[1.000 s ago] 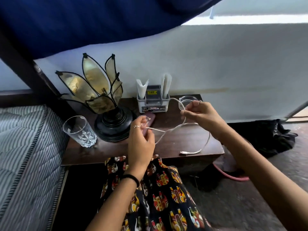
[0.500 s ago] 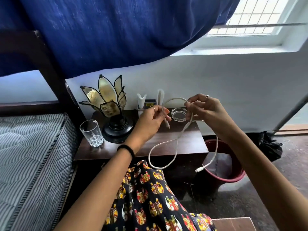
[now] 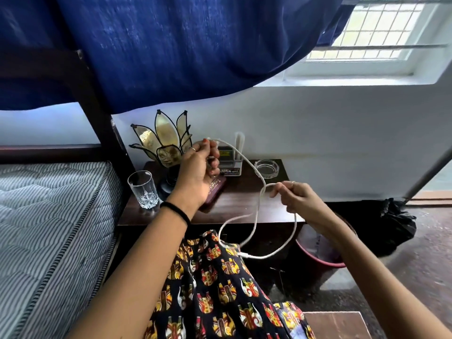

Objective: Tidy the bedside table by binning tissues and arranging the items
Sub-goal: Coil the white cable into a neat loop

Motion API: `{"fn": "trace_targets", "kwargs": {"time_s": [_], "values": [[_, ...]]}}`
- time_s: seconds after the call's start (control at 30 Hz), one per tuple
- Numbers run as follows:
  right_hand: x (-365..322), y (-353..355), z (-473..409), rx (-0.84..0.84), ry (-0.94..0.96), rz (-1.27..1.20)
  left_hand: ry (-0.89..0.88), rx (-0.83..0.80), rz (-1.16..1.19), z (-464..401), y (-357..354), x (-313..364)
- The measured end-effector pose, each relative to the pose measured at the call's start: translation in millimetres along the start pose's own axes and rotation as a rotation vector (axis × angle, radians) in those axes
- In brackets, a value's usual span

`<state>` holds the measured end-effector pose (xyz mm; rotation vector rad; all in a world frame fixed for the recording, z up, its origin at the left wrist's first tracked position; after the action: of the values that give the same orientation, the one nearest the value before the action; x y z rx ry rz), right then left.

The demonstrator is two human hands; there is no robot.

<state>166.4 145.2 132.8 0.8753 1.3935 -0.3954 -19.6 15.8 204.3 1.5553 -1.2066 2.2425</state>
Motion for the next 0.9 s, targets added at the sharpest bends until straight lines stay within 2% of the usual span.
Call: {"fn": "trace_targets", "kwargs": {"time_s": [0.1,0.3,0.53,0.9], "values": [[24.9,13.3,-0.2,0.119,-0.132,-0.034,-0.041,0.04,0.012,-2.2,8.3,9.8],[96.8,36.9,10.1,0.212,-0.328,0.282,-0.116,0.106,0.092,-9.2,18.4,39.0],[169.5,62.1,42.0,0.292,-0.563,0.614,-0.246,0.101,0.162,-13.5,30.8,75.5],[186.8,70.6,72.4,0.363,-0.861,0.779,-0.305,0.223,0.339,-10.0,29.7,97.2]]}}
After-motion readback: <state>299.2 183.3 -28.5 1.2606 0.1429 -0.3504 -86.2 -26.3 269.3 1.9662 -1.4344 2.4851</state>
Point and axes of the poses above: each hand's wrist, its own z-axis away from the middle knuckle, its own y-axis out of the back of the hand, x = y × z, the point moved 4 cm from there along -z, towards the middle knuckle, and after that the axes turned 5 degrees about x, right-handed, at the moved point
